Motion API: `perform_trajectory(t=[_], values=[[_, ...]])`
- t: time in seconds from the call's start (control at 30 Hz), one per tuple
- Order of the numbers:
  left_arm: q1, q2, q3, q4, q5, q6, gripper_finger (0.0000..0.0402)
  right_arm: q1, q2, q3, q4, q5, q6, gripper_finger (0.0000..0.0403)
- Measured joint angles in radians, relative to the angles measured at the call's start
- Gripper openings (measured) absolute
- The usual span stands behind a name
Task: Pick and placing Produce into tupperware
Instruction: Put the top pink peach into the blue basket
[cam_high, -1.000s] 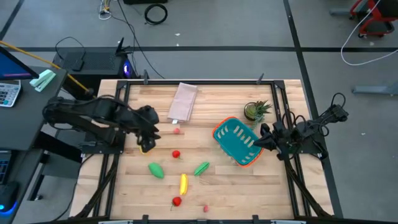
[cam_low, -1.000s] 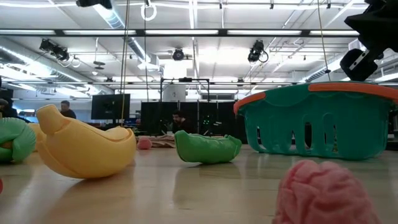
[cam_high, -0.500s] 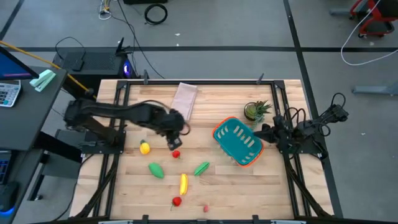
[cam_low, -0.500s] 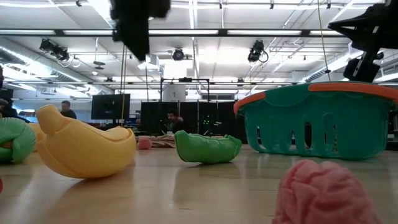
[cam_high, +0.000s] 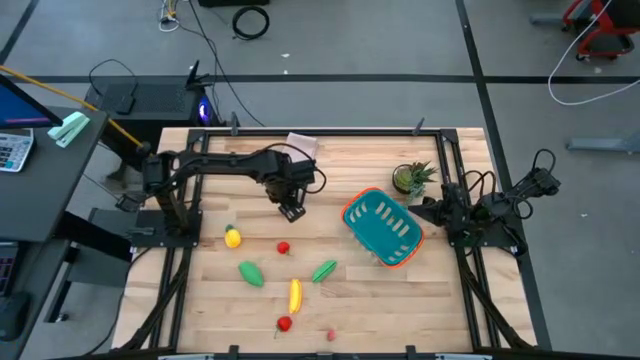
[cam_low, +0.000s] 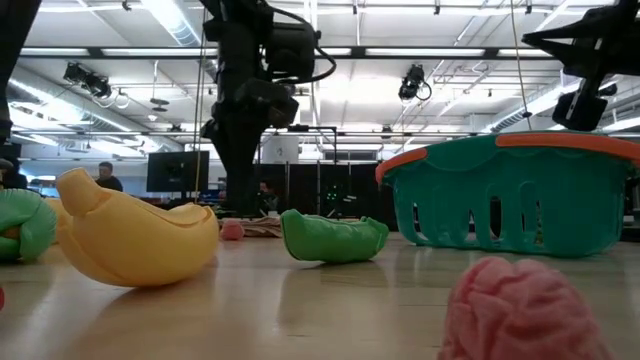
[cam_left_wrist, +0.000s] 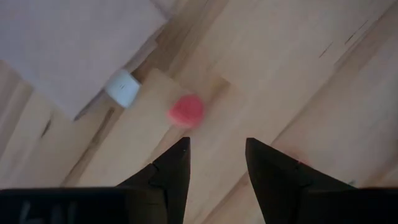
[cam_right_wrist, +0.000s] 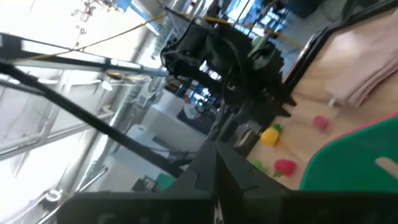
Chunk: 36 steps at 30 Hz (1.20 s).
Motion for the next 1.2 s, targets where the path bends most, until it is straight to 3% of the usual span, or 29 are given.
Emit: perform_trajectory(t=[0.37,0.67,0.9,1.07,1.2], values=[[0.003,-0.009,0.000,-0.016,0.001,0.014,0.0142,0.000,0.000,0.005,0.042,0.021,-0.029,0.0008],[0.003,-0.009,0.000,-0.019,0.001,0.037,0.0149,0.000,0.082,0.240,0.042,0.001,-0.346,0.0008],[0.003,-0.009,0.000,-0.019,0.002,0.038,0.0138,0.000,0.397,0.611,-0.094,-0.015,-0.676,0.0008],[0.009,-0.009,0.000,-0.018,0.077,0.091,0.0148,-0.011,0.714,0.842,-0.366,-0.017,-0.685,0.0008],[0.009,-0.009,0.000,-0.019,0.079,0.186,0.0170,-0.051,0.929,0.993,-0.601,-0.020,-0.625,0.0008]])
